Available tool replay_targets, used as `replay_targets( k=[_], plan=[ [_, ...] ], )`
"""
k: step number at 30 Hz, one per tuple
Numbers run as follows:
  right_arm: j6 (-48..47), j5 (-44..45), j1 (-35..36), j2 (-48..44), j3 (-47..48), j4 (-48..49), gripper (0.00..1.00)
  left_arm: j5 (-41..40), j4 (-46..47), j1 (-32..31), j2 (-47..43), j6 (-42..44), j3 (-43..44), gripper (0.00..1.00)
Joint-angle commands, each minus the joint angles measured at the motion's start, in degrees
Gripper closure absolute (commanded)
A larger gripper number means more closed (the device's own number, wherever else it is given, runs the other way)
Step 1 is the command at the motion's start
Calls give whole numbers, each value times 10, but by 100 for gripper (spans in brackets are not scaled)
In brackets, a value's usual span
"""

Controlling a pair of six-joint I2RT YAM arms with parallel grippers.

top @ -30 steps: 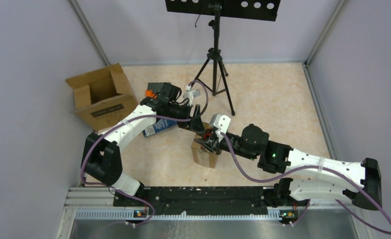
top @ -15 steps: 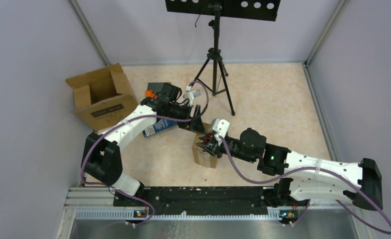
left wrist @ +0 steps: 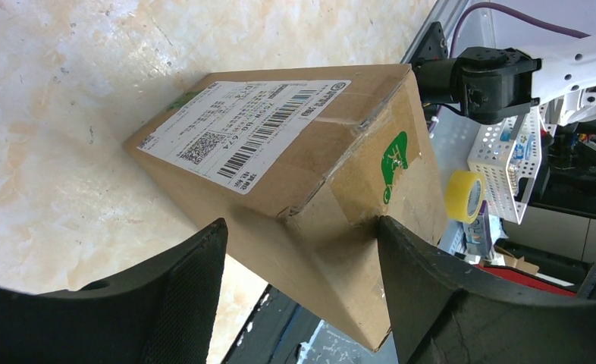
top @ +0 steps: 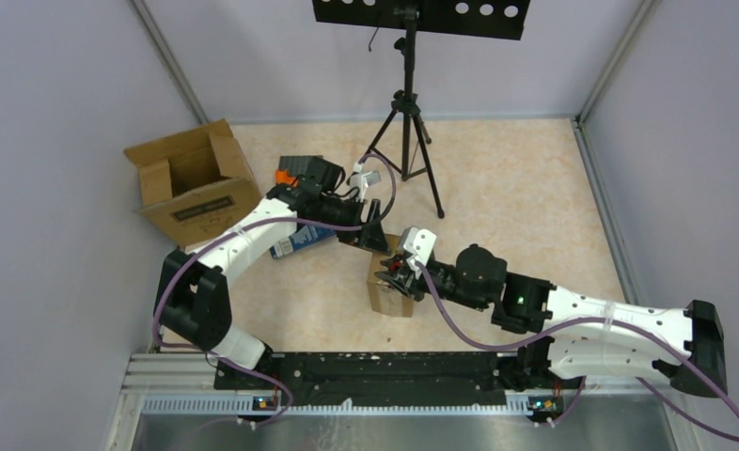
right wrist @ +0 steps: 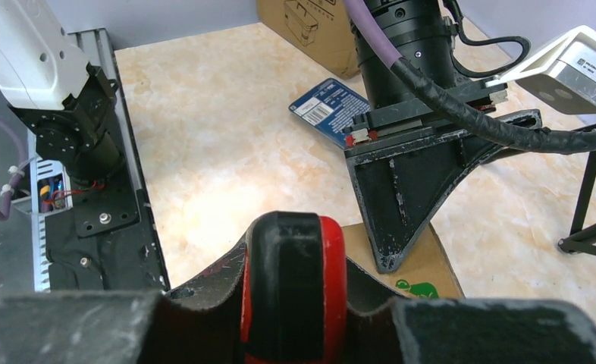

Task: Unpack the express box
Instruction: Cut the express box at the center of the board.

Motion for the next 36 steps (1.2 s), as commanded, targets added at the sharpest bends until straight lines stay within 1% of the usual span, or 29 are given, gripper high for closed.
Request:
replay_targets(
  k=[1,5,9,12,14,16,20,23,26,28,33,34,36],
  plan=[
    [0,6,9,-16,31,-2,100,-65,-24,2,22,39,-5,26],
    [17,6,9,-10,16,10,100,-75,-36,1,8,34,34,25],
    [24,11,9,-2,18,21,100,-98,-54,2,-6,22,104,18],
    [26,9,9,0,16,30,100,-116,-59,1,-16,12,146,15],
    [28,8,9,2,15,33,100,-109,-53,1,-19,-1,170,14],
    [30,5,9,3,14,34,100,-68,-32,1,-20,-21,180,14],
    [32,7,9,2,11,42,100,16,13,-27,-4,-61,171,13],
    [33,6,9,4,11,44,100,75,80,-50,2,-100,129,12],
    [32,8,9,4,11,44,100,108,144,-64,2,-138,89,12],
    [31,9,9,4,10,44,100,124,170,-71,3,-155,66,12],
    [29,8,9,7,12,43,100,145,182,-74,22,-146,23,12],
    [27,9,9,7,12,43,100,151,180,-74,25,-139,19,13],
    [25,10,10,7,14,41,100,137,156,-74,33,-110,16,13]
  ],
)
